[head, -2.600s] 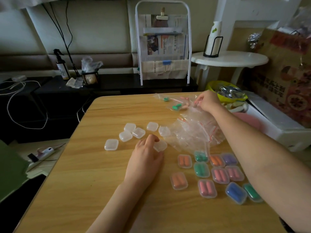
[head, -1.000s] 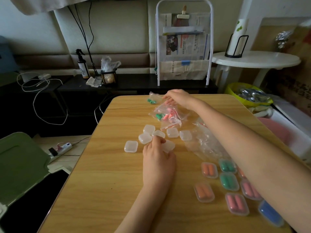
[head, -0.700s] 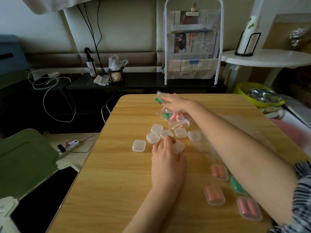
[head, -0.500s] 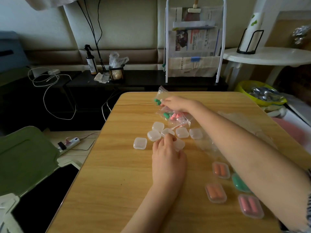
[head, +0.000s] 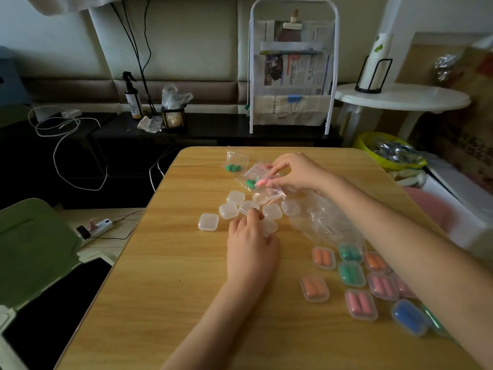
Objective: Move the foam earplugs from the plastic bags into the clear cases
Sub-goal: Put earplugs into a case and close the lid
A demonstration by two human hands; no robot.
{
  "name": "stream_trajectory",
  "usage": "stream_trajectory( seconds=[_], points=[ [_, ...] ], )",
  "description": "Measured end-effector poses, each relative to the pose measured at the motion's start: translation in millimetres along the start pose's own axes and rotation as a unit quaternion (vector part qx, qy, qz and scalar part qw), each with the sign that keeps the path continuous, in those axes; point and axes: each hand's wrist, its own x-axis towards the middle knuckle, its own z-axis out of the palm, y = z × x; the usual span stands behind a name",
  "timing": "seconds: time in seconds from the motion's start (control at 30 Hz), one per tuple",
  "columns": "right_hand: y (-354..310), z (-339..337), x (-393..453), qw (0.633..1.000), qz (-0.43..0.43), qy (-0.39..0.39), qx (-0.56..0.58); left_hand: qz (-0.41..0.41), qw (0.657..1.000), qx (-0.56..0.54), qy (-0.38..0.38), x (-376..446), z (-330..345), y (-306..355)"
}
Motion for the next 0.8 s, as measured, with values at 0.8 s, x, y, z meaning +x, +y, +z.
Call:
stream_trajectory(
  seconds=[0.8],
  points=[
    [-32,1,-70,0.953,-0.005,0.216,0.212,-0.053,0.992,-0.107,-0.042,-12,-44,14]
  ],
)
